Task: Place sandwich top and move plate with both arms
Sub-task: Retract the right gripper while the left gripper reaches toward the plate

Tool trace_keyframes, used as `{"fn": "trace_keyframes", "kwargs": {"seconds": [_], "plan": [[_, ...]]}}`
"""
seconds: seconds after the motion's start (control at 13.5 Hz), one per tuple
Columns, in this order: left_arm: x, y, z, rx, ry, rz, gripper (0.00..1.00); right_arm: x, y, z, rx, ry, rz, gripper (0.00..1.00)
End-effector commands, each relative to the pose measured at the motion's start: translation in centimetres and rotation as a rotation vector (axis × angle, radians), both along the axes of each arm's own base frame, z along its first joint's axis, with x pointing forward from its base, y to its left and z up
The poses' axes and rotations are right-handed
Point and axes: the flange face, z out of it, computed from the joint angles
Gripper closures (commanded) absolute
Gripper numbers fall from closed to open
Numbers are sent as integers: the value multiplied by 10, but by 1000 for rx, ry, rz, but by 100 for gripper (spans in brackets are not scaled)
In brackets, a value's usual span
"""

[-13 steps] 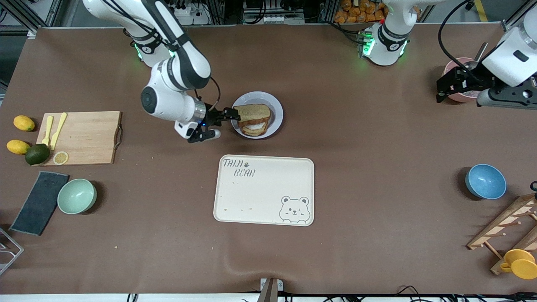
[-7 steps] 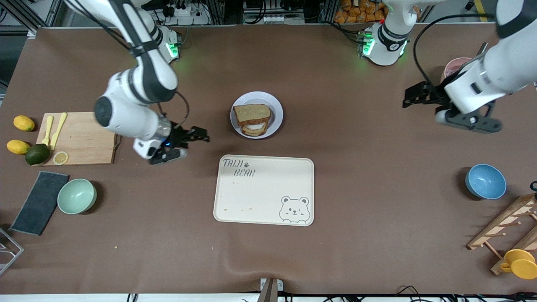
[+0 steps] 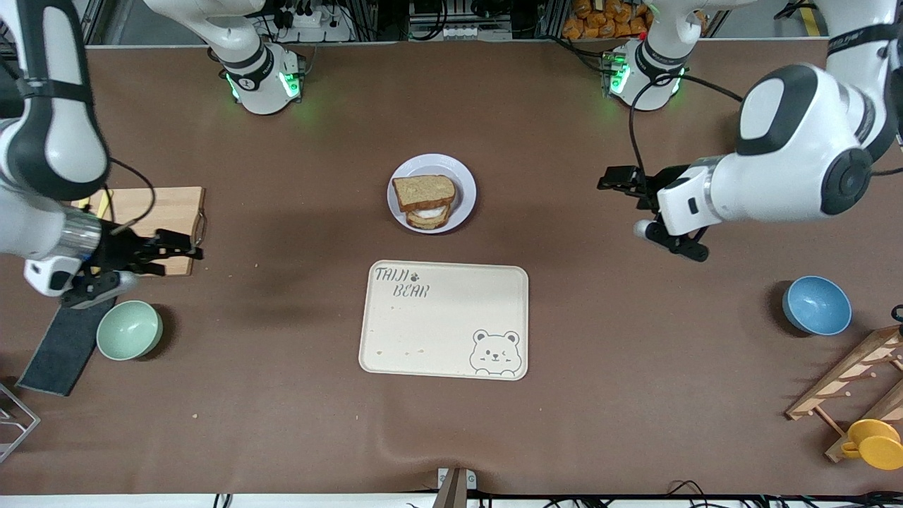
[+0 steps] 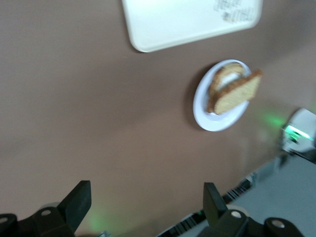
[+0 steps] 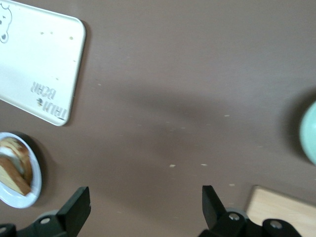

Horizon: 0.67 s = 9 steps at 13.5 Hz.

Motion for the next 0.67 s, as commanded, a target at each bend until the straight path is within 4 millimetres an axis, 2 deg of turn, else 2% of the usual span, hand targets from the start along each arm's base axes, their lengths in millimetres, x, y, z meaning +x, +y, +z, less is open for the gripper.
{"fn": "trace_keyframes", "kwargs": {"seconds": [0.0,0.07,0.15,0.22,0.3,0.45,0.52,0.59], "plan": [[5,-9,-30,-105,41,-39,0,13,-20,45,-25,-63,69,0],[7,-11,-46,-141,52,-55,0,5,-18,76,-53,-8,86,0],[8,-10,-61,-178,49,-80,0,-5,-16,122,-106,20,94,0],[4,-8,-76,-207,50,-89,0,-22,-8,155,-128,76,43,0],[-2,-6,-94,-231,44,-88,0,-36,-3,172,-143,142,-78,0],[-13,0,-126,-288,7,-102,0,-62,13,204,-221,166,-157,0],[-16,-3,-136,-304,-9,-79,0,-74,10,215,-229,181,-192,0],[-17,-9,-144,-299,-26,-62,0,-83,15,228,-252,165,-212,0]]}}
